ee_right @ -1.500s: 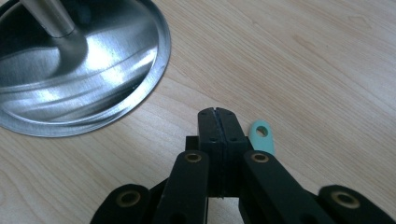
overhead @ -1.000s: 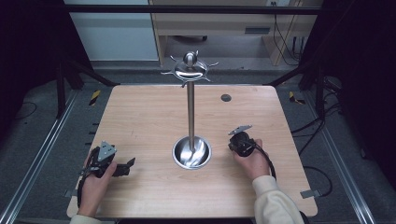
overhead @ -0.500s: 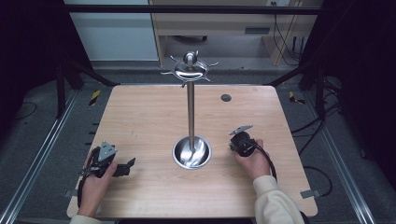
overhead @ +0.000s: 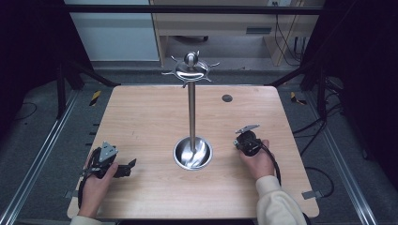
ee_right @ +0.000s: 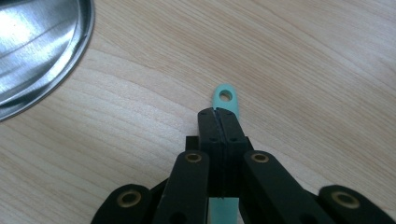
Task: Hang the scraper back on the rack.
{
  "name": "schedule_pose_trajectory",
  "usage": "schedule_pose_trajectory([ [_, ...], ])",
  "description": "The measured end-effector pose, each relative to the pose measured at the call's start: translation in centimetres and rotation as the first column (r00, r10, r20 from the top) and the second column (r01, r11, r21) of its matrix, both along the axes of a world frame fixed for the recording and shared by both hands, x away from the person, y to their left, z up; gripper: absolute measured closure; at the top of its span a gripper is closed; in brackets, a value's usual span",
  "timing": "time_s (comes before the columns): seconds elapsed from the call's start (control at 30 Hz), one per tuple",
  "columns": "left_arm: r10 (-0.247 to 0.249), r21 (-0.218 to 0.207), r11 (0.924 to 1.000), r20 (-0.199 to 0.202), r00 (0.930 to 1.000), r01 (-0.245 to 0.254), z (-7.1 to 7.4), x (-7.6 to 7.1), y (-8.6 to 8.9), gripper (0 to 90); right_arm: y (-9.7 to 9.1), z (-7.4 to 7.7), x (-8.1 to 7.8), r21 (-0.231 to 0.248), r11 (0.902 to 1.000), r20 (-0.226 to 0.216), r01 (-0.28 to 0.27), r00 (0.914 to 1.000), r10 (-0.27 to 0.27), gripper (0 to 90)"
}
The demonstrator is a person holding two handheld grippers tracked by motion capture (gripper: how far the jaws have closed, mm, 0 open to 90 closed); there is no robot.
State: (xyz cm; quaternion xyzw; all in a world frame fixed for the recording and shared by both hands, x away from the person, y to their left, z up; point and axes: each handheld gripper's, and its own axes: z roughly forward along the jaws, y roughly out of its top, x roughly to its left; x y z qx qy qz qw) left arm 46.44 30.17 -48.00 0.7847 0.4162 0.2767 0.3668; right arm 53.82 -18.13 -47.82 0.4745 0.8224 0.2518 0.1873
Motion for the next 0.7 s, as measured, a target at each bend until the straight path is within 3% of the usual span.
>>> schedule_pose_trajectory([
  [0.7, -0.009, 0.004, 1.0, -0.005, 0.9999, 0.009, -0.1, 0.0, -0.2, 2.8, -1.4, 0.1, 0.2, 0.019, 0.9982, -0.007, 0.057, 0.9984, -0.057, 90.0],
])
